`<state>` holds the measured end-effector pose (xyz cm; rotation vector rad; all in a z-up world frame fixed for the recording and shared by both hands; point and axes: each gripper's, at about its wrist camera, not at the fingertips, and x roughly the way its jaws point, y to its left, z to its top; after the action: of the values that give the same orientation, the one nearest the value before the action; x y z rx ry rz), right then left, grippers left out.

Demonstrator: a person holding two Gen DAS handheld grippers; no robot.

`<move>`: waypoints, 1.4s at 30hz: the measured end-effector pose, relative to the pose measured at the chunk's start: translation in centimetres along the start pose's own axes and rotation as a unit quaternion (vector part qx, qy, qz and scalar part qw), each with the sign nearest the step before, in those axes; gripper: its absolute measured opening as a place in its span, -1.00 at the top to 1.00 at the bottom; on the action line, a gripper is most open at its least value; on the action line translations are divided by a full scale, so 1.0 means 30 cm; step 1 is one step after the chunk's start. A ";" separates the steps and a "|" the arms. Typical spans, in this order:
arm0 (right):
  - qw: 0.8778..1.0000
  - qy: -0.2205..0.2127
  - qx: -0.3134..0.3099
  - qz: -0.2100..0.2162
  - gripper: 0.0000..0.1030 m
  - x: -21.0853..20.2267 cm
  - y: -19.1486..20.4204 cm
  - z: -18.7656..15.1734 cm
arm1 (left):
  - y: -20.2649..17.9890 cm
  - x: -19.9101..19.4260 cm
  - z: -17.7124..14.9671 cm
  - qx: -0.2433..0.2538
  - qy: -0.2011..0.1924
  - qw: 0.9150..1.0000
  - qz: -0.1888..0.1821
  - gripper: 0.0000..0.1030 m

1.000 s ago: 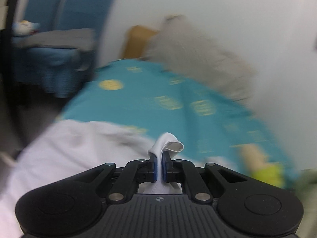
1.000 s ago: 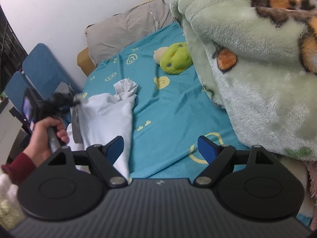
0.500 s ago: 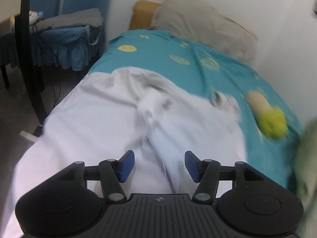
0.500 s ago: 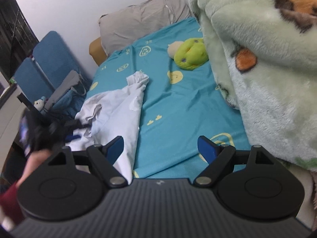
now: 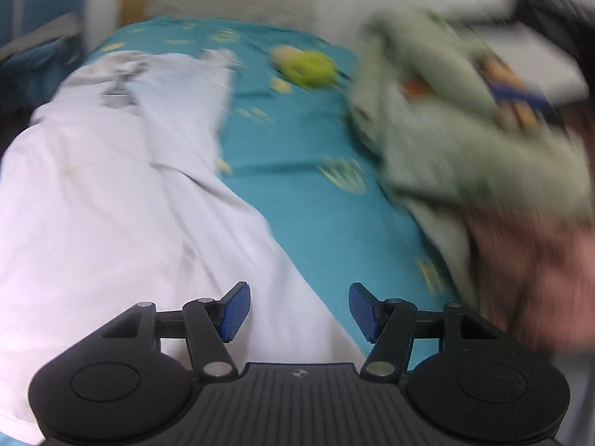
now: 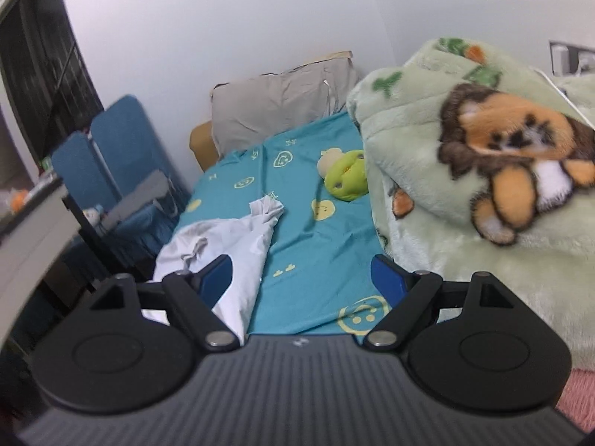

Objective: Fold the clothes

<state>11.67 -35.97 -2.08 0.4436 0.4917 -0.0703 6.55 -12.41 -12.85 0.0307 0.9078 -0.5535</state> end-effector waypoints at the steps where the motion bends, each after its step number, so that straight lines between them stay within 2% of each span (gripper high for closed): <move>1: 1.000 0.004 0.010 0.000 -0.61 0.007 -0.013 0.003 | -0.031 0.014 -0.026 0.016 0.009 1.000 -0.002 -0.18; 3: 1.000 0.012 0.026 -0.003 -0.61 0.029 -0.034 0.003 | -0.077 0.037 -0.072 0.048 0.017 0.999 -0.009 -0.18; 6: 0.999 0.028 0.038 -0.007 -0.61 0.066 -0.056 -0.010 | -0.128 0.065 -0.115 0.095 0.009 0.995 0.002 -0.17; 7: 0.999 0.032 0.044 -0.005 -0.61 0.074 -0.065 -0.014 | -0.135 0.077 -0.120 0.102 0.010 0.995 0.004 -0.08; 9: 0.998 0.039 0.055 -0.002 -0.61 0.092 -0.079 -0.020 | -0.118 0.111 -0.116 0.094 0.026 0.995 0.006 0.17; 11: 0.997 0.042 0.059 -0.006 -0.61 0.104 -0.087 -0.024 | -0.086 0.126 -0.114 0.072 0.028 0.997 0.001 0.57; 12: 0.997 0.042 0.057 -0.009 -0.61 0.109 -0.088 -0.026 | -0.072 0.126 -0.115 0.062 0.026 0.998 -0.003 0.71; 13: 0.997 0.044 0.056 -0.012 -0.61 0.114 -0.089 -0.026 | -0.059 0.121 -0.111 0.053 0.022 0.998 -0.006 0.95; 17: 0.997 0.049 0.065 -0.013 -0.61 0.125 -0.101 -0.029 | -0.012 0.036 -0.065 0.023 -0.023 0.999 -0.020 0.96; 20: 0.996 0.047 0.071 -0.012 -0.61 0.118 -0.107 -0.030 | 0.056 -0.110 -0.022 -0.032 -0.063 0.997 -0.040 0.96; 22: 0.996 0.047 0.073 -0.012 -0.61 0.115 -0.107 -0.030 | 0.131 -0.225 0.000 -0.084 -0.090 0.991 -0.043 0.96; 25: 0.996 0.048 0.078 -0.010 -0.61 0.117 -0.103 -0.029 | 0.283 -0.372 0.012 -0.158 -0.115 0.981 -0.005 0.96; 27: 0.996 0.050 0.072 -0.009 -0.61 0.122 -0.091 -0.030 | 0.392 -0.420 0.010 -0.205 -0.099 0.973 0.035 0.96; 30: 0.997 0.054 0.060 -0.008 -0.61 0.131 -0.067 -0.032 | 0.508 -0.395 -0.012 -0.251 -0.022 0.961 0.111 0.96; 33: 0.997 0.061 0.049 -0.009 -0.61 0.141 -0.048 -0.038 | 0.550 -0.333 -0.053 -0.254 0.066 0.952 0.160 0.95; 34: 0.997 0.064 0.046 -0.009 -0.61 0.144 -0.042 -0.040 | 0.550 -0.327 -0.057 -0.250 0.076 0.951 0.167 0.95; 36: 0.997 0.071 0.043 -0.007 -0.61 0.151 -0.036 -0.045 | 0.539 -0.324 -0.052 -0.240 0.081 0.950 0.180 0.90; 38: 0.996 0.077 0.043 -0.003 -0.61 0.158 -0.032 -0.047 | 0.514 -0.338 -0.037 -0.220 0.065 0.954 0.193 0.64; 39: 0.996 0.079 0.044 0.000 -0.61 0.160 -0.030 -0.047 | 0.489 -0.354 -0.033 -0.205 0.053 0.958 0.195 0.58; 41: 0.996 0.082 0.044 0.005 -0.61 0.166 -0.026 -0.047 | 0.419 -0.365 -0.015 -0.167 0.034 0.968 0.183 0.28; 42: 0.995 0.083 0.045 0.009 -0.61 0.169 -0.024 -0.047 | 0.382 -0.368 -0.004 -0.148 0.025 0.973 0.175 0.20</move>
<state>15.39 -35.80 -5.87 0.5457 0.6495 -0.0383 6.46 2.36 -6.94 -0.0645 1.0009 -0.0872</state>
